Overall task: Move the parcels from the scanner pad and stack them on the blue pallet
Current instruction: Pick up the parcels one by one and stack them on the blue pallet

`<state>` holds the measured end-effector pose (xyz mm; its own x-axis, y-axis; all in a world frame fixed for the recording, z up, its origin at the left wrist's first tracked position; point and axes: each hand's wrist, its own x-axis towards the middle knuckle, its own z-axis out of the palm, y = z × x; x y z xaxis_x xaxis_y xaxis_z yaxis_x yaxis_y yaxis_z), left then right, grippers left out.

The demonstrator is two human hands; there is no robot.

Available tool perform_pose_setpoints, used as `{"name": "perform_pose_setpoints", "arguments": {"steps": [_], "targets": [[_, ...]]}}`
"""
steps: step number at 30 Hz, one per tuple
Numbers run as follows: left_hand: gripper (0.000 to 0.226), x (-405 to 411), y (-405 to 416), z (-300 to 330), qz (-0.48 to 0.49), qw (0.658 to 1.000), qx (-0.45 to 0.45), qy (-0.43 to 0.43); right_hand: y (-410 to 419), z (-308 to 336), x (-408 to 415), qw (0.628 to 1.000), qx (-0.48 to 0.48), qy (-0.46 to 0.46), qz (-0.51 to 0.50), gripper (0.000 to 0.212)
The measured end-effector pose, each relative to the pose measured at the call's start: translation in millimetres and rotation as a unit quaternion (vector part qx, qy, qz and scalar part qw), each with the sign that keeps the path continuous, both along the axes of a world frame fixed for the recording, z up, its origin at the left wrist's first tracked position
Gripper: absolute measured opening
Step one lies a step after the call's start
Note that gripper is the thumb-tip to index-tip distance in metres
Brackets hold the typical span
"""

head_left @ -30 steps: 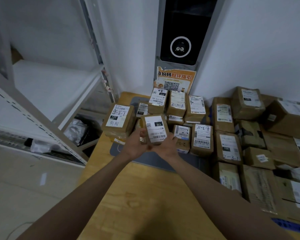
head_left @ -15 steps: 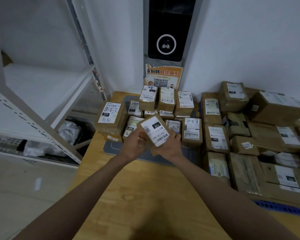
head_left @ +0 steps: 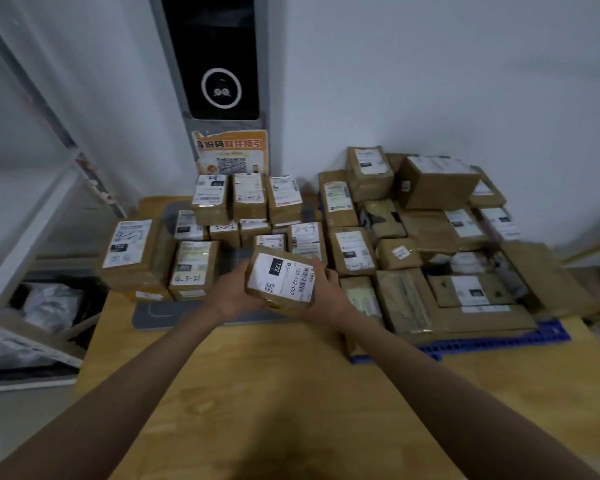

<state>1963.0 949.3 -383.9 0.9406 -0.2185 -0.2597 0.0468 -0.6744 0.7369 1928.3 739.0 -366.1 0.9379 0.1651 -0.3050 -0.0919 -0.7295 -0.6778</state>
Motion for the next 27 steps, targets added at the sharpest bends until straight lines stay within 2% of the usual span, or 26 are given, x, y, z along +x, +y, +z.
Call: {"name": "perform_pose_setpoints", "arguments": {"steps": [3,5,10,16,18,23,27], "targets": [[0.093,4,-22,2,-0.008,1.000,-0.019,-0.010,-21,4,-5,0.997,0.044,-0.002,-0.060,0.137],[0.093,8,-35,2,-0.011,1.000,-0.026,-0.010,-35,6,-7,0.994,0.064,-0.008,-0.091,0.136],[0.092,14,-63,5,-0.002,0.999,-0.039,-0.023,-66,10,3,0.984,0.114,-0.045,-0.128,0.098],[0.089,26,-101,3,0.037,0.997,-0.060,-0.019,-106,7,32,0.986,0.098,-0.051,-0.121,0.074],[0.086,32,-117,4,0.047,0.996,-0.065,-0.024,-120,4,42,0.986,0.097,-0.037,-0.127,0.072],[0.079,58,-154,9,0.056,0.996,-0.055,-0.048,-156,4,73,0.986,0.088,-0.013,-0.144,0.085],[0.073,85,-182,12,0.057,0.994,-0.064,-0.061,-180,6,102,0.986,0.088,-0.024,-0.139,0.070]]}}
